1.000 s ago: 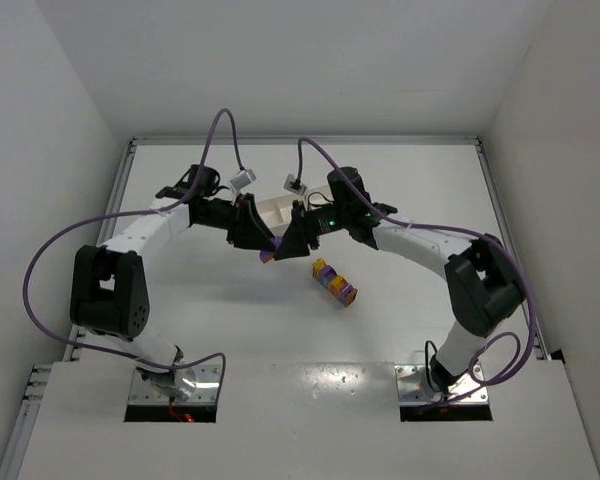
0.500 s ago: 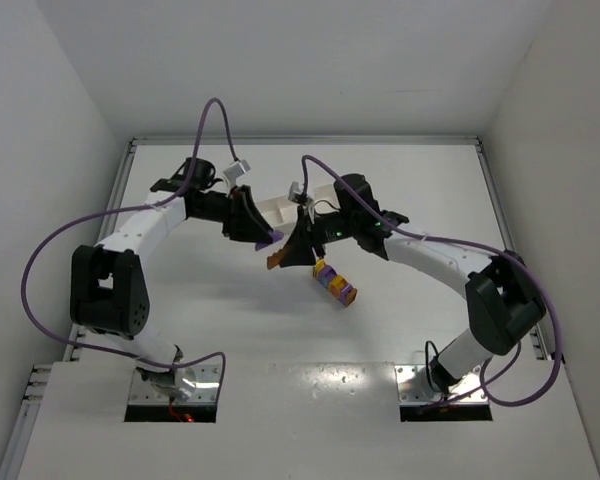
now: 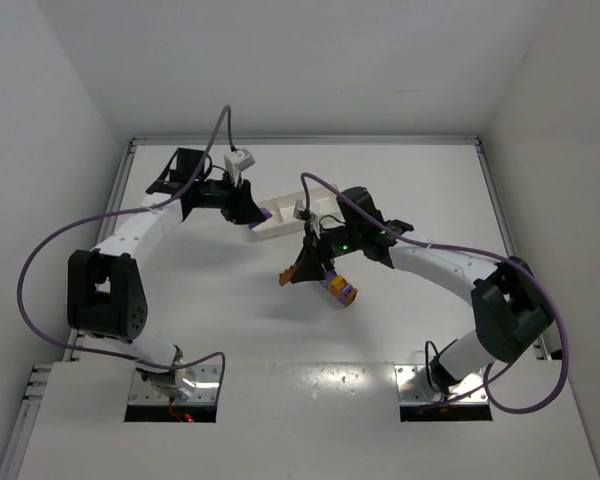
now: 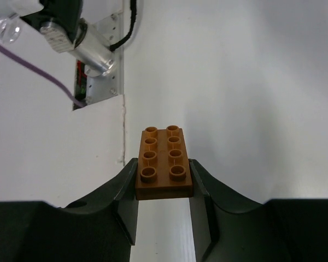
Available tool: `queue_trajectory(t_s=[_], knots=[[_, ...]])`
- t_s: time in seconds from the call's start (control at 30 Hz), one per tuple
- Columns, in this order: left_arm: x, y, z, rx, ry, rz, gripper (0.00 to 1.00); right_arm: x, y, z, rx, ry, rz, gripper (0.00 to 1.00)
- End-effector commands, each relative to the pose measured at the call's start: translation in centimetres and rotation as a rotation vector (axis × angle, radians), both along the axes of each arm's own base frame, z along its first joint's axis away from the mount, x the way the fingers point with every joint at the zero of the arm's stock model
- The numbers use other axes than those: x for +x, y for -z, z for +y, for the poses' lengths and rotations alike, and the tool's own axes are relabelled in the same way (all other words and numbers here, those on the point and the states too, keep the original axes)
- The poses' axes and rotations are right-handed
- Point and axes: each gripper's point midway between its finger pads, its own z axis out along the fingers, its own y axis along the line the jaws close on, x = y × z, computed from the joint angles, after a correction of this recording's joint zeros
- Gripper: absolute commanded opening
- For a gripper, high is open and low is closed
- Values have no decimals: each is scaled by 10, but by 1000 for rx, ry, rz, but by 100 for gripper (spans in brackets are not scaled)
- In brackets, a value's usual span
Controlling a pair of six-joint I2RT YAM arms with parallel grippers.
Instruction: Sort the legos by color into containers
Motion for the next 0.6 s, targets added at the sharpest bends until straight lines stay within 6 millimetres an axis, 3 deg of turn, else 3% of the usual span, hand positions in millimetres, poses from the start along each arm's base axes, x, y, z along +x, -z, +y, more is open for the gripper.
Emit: queue_trajectory(t_s=[0.0,0.23,0.27,0.33,0.57], knots=[[57,-11,13,116,-296,-126,0,24,-23,0,38,73,-91,0],[76,23,2,169,-343,-42,0,72,-24,-11,21,264,-77,0],[79,17,2,163,-344,-55,1,74,-18,-12,8,278,-60,0],[83,29,2,174,-354,-27,1,94,-21,-17,0,355,-75,0],[91,55,-5,192,-344,29,9,140,-20,-12,-17,462,-73,0]])
